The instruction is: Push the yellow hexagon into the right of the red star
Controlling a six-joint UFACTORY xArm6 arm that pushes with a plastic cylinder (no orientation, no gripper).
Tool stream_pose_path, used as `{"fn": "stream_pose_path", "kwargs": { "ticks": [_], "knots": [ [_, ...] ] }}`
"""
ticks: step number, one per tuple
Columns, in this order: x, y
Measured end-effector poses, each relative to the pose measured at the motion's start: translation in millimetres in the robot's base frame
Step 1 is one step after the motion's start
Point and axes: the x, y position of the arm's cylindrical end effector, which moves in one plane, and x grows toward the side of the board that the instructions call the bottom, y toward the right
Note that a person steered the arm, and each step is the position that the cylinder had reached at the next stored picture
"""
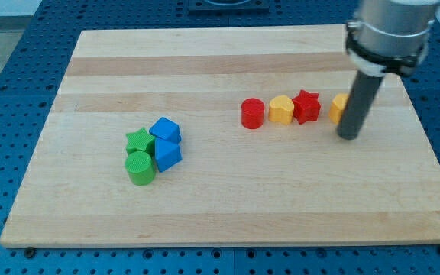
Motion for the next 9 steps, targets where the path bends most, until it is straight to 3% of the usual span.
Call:
{"fn": "stream_pose_path", "kwargs": {
  "ticks": [3,9],
  "knots": [
    [-26,16],
    [-41,27]
  ]
}}
